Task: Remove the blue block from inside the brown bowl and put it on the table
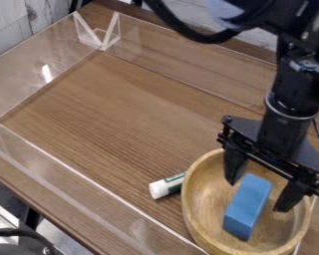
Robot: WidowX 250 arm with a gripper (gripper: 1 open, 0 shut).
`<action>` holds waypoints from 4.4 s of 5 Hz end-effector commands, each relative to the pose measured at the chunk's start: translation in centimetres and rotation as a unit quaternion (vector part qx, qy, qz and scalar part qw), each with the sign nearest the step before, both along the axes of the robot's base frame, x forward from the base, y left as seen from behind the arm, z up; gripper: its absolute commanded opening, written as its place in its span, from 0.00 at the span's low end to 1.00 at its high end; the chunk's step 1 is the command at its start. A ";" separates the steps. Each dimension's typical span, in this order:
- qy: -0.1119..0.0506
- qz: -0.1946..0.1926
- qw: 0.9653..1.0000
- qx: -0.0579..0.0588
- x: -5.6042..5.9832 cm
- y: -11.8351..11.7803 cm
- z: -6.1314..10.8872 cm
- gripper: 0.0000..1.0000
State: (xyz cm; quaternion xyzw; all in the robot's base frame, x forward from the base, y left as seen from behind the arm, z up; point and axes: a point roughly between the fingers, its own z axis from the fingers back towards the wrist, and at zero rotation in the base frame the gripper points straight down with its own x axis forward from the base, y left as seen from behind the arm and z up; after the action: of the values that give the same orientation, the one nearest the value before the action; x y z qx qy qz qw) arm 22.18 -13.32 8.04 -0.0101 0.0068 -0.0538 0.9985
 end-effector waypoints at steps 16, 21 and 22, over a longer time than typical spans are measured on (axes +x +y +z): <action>-0.053 -0.024 0.998 -0.016 1.6 0.1 -3.7 0.00; -0.035 -0.030 0.998 0.033 3.7 1.8 2.8 0.00; -0.048 -0.023 0.998 0.044 5.1 2.9 5.9 0.00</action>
State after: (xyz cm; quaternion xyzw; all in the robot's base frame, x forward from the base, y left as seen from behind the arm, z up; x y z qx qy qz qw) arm 26.65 -10.32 11.79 0.0466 -0.0018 -0.0778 0.9959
